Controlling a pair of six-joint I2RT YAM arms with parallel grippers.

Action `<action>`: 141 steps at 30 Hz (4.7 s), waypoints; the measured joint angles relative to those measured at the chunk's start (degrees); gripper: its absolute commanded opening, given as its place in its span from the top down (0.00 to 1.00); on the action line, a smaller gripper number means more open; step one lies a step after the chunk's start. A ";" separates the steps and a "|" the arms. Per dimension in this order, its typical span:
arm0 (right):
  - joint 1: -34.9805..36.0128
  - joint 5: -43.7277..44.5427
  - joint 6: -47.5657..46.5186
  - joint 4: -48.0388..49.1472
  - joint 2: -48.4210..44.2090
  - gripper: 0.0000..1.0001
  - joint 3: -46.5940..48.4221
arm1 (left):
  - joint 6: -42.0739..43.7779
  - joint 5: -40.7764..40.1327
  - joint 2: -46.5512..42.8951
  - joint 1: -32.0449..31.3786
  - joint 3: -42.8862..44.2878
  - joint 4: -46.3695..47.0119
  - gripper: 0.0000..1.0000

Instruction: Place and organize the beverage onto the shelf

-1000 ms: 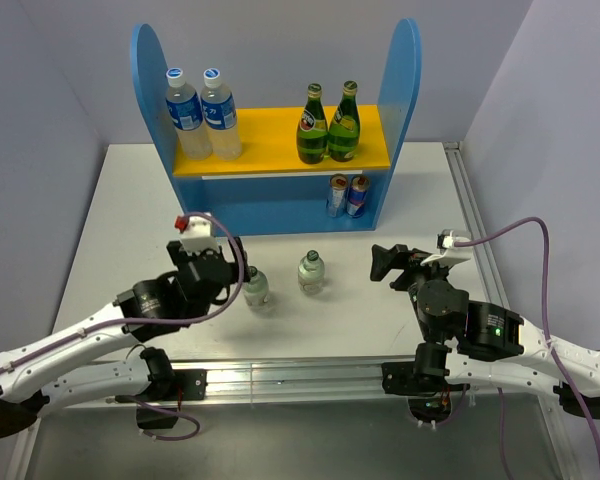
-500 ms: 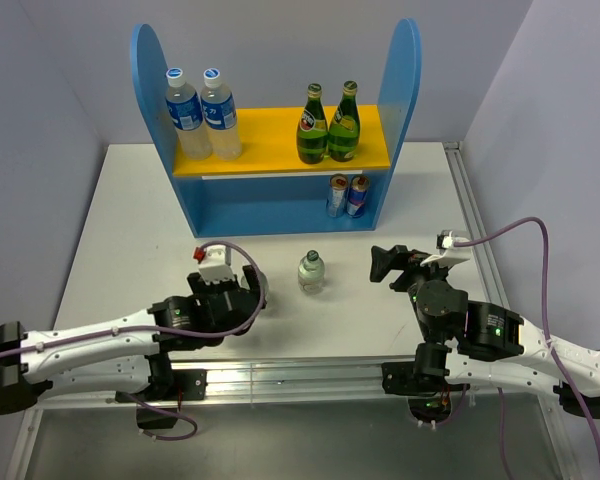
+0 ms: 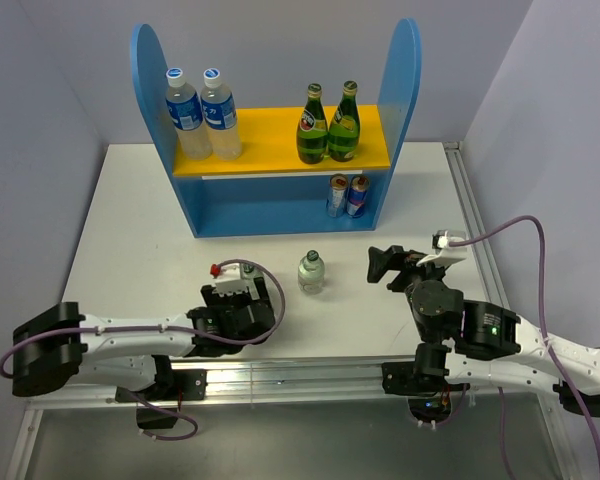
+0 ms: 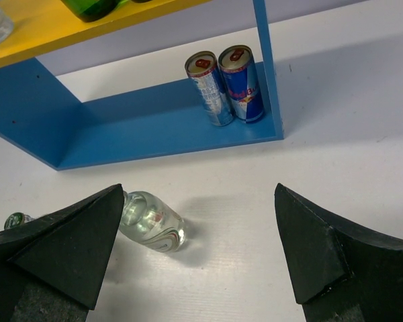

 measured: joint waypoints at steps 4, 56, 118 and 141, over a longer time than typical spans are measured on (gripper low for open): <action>0.00 -0.04 -0.02 -0.02 0.70 0.00 0.00 | 2.05 -2.86 6.01 0.02 0.00 5.66 0.01; 0.02 -1.11 -2.34 2.27 3.93 0.00 -0.70 | 39.60 14.38 27.21 40.72 15.63 38.47 1.00; 0.02 -2.25 -2.60 3.06 4.04 0.00 -0.72 | 44.06 24.81 9.97 39.54 9.77 36.13 0.01; 0.02 -2.10 -2.60 2.97 4.04 0.00 -0.72 | 36.98 24.33 0.48 1.75 -3.74 36.33 0.01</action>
